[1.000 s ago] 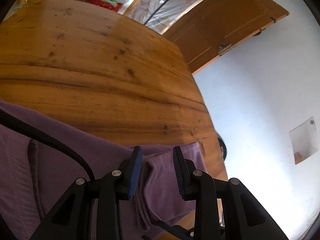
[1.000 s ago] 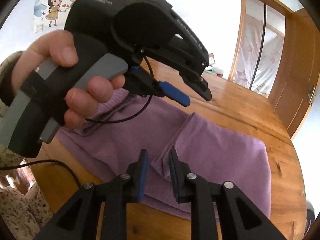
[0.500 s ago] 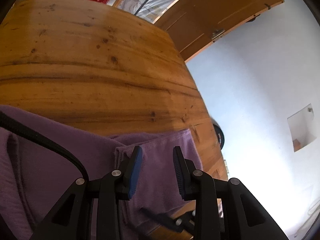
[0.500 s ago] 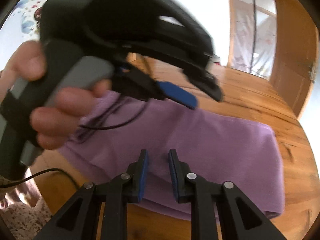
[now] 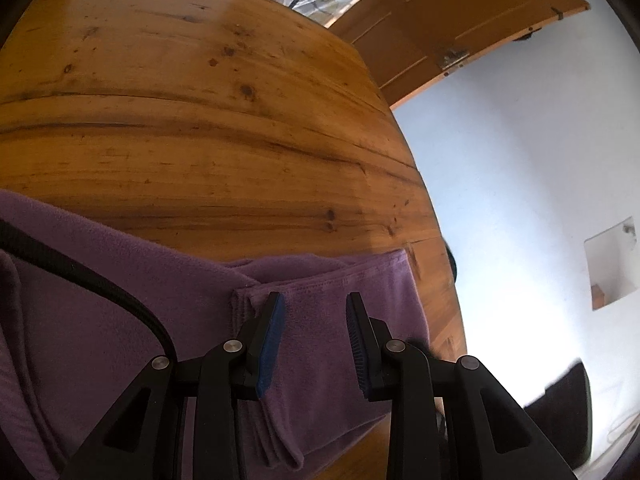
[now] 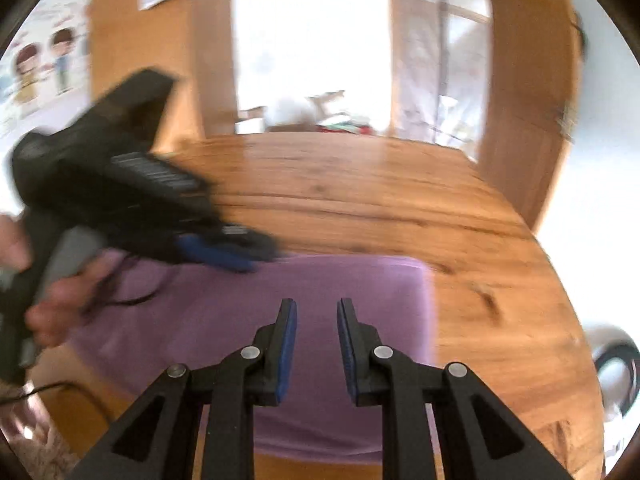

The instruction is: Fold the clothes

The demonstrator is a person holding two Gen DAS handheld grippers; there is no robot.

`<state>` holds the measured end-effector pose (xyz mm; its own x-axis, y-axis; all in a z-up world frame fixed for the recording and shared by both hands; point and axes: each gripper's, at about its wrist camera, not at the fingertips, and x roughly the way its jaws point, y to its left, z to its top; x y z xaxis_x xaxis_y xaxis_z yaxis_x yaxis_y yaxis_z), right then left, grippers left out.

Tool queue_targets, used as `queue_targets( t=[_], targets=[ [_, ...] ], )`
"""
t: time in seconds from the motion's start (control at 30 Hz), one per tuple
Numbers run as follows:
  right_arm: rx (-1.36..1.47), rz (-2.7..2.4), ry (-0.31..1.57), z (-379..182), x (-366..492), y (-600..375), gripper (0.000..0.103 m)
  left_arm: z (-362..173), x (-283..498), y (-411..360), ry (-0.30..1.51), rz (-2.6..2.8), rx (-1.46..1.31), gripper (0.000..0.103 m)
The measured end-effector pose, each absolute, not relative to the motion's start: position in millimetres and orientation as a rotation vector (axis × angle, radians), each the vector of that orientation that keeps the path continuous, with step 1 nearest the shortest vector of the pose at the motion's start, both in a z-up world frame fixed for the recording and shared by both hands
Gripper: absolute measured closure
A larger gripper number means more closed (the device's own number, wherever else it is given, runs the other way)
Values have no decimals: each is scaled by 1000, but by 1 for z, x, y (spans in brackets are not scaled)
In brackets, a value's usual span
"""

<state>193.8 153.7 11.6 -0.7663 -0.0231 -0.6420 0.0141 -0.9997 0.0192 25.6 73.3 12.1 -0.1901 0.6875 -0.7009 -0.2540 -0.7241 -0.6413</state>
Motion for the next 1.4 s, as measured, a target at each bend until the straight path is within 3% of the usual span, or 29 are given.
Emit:
queue_targets(
  t=[0.2, 0.77, 1.07, 1.4],
  targets=[
    [1163, -2903, -70, -14, 165, 164, 82, 10, 25, 74, -515, 1962, -1475, 71],
    [1269, -2932, -120, 3, 181, 154, 82, 11, 29, 73, -498, 1979, -1470, 69],
    [1130, -2827, -76, 18, 195, 106, 82, 31, 52, 48, -514, 2042, -1387, 69],
    [1191, -2812, -17, 13, 196, 73, 82, 26, 84, 34, -284, 2165, -1417, 69]
  ],
)
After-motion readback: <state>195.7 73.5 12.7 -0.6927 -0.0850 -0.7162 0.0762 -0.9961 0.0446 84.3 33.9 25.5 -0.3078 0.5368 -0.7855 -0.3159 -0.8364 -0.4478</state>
